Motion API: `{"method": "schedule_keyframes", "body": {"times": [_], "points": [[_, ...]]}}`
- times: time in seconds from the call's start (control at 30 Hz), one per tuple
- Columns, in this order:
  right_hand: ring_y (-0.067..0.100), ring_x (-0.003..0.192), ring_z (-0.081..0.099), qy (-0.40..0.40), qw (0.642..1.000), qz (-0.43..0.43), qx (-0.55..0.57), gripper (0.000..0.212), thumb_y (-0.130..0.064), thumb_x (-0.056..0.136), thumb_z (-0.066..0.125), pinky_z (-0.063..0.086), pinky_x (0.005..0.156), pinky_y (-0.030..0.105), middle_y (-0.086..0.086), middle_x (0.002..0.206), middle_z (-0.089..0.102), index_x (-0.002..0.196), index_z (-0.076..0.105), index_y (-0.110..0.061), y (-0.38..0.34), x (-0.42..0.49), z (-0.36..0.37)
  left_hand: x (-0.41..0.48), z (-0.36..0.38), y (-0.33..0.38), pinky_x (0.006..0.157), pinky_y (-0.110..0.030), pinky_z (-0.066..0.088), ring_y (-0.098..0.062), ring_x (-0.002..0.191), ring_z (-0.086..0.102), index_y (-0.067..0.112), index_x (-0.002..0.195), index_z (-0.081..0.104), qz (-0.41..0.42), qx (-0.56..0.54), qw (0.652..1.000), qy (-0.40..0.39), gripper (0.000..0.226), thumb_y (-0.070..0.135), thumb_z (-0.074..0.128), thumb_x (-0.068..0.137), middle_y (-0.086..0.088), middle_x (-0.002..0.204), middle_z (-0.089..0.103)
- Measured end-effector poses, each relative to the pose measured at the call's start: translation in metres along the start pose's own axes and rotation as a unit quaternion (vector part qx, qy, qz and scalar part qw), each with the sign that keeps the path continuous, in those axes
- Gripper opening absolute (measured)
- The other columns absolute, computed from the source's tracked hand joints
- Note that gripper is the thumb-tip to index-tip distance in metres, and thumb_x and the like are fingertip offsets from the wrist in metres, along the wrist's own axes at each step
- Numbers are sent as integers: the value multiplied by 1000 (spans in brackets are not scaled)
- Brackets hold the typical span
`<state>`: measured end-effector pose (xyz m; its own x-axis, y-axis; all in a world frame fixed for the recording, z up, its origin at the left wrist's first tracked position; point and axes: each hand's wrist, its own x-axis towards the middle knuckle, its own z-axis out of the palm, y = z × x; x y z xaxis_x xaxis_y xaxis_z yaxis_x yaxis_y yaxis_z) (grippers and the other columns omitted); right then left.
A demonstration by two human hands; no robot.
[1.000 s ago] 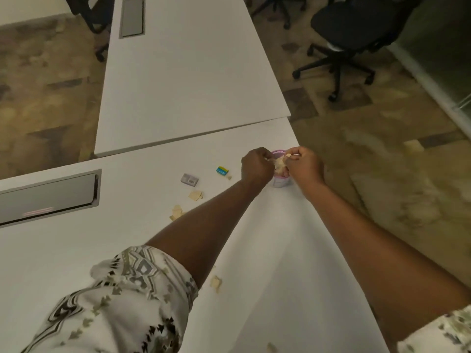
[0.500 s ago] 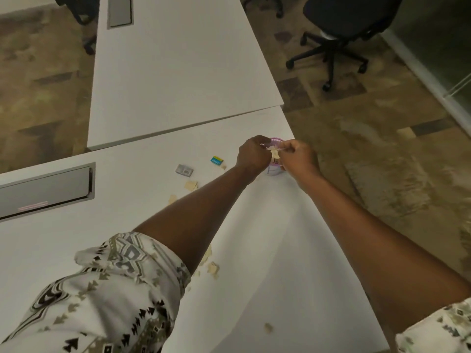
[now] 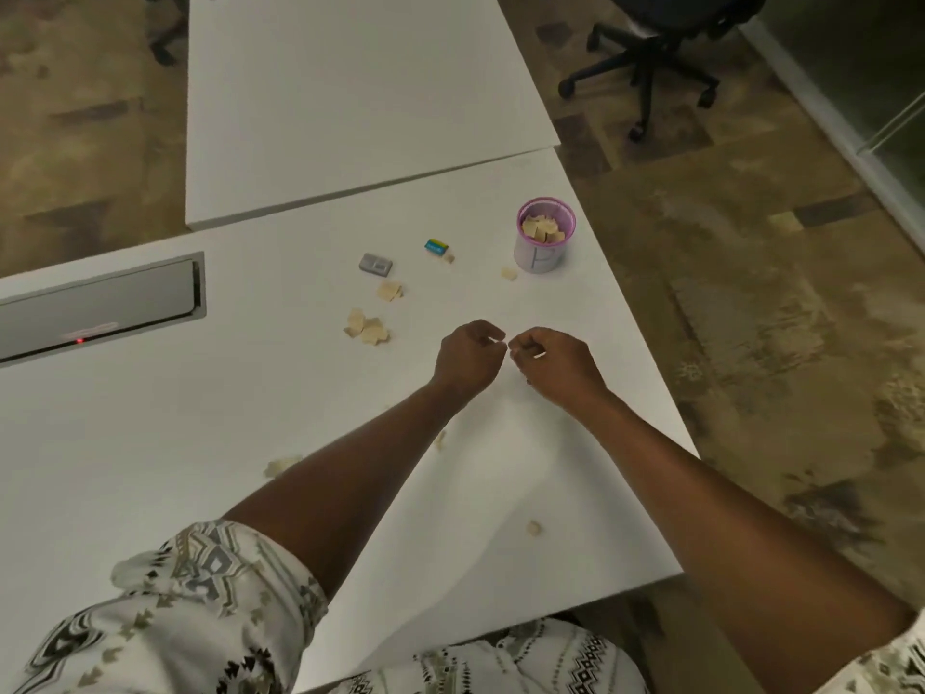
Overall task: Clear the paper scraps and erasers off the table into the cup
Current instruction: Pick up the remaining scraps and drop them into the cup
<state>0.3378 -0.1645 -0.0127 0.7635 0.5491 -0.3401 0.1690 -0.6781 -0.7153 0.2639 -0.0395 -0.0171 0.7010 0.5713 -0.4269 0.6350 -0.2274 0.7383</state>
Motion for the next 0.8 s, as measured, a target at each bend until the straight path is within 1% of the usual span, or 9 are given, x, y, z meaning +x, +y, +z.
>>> {"method": "schedule_keyframes", "body": {"times": [0.07, 0.2, 0.27, 0.33, 0.47, 0.57, 0.63, 0.7, 0.8], "points": [[12, 92, 67, -15, 999, -5, -29, 16, -27, 93, 64, 47, 80, 19, -7, 101, 74, 103, 73, -18, 8, -23, 12, -19, 4, -24, 81, -23, 45, -16, 99, 66, 20, 108, 73, 5, 23, 1000, -7, 22, 22, 62, 89, -1, 108, 73], [15, 96, 66, -42, 998, 19, -51, 14, -23, 92, 64, 53, 87, 28, -4, 104, 73, 102, 73, -17, 26, -68, 33, -59, 5, -72, 90, -30, 49, -22, 104, 65, 14, 113, 70, 70, 111, 991, -25, 23, 20, 63, 92, -9, 112, 68], [17, 97, 66, -45, 996, 36, -68, 13, -20, 92, 63, 53, 88, 31, -2, 105, 73, 100, 73, -17, 36, -88, 43, -78, 2, -95, 88, -34, 50, -25, 105, 62, 13, 115, 68, 110, 153, 981, -39, 24, 19, 62, 92, -10, 112, 65], [20, 97, 65, -53, 992, 58, -100, 13, -21, 90, 65, 52, 86, 31, 2, 105, 69, 101, 72, -18, 48, -106, 52, -94, -2, -115, 85, -35, 51, -25, 107, 60, 15, 116, 68, 136, 187, 971, -53, 26, 19, 60, 92, -9, 114, 63], [22, 93, 61, -63, 981, 90, -160, 25, -27, 87, 72, 46, 79, 27, 4, 107, 56, 109, 63, -19, 72, -137, 70, -119, -11, -143, 82, -34, 50, -25, 111, 57, 19, 120, 66, 146, 235, 958, -74, 29, 23, 57, 93, -6, 120, 60], [22, 86, 56, -66, 974, 110, -188, 32, -25, 88, 72, 47, 76, 30, 5, 110, 48, 114, 55, -16, 80, -155, 85, -131, -17, -161, 83, -34, 49, -25, 110, 56, 19, 121, 66, 148, 246, 954, -83, 29, 23, 56, 93, -4, 121, 59], [24, 87, 58, -66, 972, 105, -202, 26, -15, 91, 67, 52, 77, 34, 9, 112, 49, 112, 53, -12, 81, -163, 95, -138, -22, -171, 84, -33, 48, -24, 110, 56, 20, 120, 65, 148, 247, 954, -84, 29, 24, 56, 93, -2, 121, 58], [29, 89, 59, -53, 973, 104, -198, 16, -2, 91, 56, 55, 80, 41, 13, 108, 50, 106, 52, -8, 78, -165, 103, -144, -27, -181, 84, -33, 49, -23, 110, 56, 19, 120, 65, 149, 247, 954, -81, 29, 24, 56, 93, -2, 120, 58], [34, 90, 59, -47, 973, 91, -205, 20, 6, 89, 44, 54, 78, 42, 15, 107, 50, 103, 53, -5, 63, -158, 116, -153, -38, -196, 84, -32, 49, -22, 110, 55, 19, 120, 65, 144, 244, 956, -70, 29, 23, 56, 92, -1, 118, 58]]}}
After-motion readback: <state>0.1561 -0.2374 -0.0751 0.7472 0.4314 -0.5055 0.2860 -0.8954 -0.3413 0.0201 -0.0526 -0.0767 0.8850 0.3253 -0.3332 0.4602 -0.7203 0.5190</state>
